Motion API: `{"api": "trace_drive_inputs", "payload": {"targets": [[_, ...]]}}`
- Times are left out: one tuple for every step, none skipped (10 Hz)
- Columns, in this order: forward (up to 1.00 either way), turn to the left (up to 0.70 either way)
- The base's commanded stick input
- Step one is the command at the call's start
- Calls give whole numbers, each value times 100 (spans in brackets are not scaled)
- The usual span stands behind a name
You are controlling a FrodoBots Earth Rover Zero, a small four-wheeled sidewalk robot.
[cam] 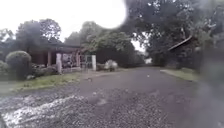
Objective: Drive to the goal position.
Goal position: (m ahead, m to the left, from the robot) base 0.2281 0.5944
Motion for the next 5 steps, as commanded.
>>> {"api": "trace_drive_inputs", "payload": {"targets": [[50,0],[50,0],[50,0],[50,0],[50,0]]}}
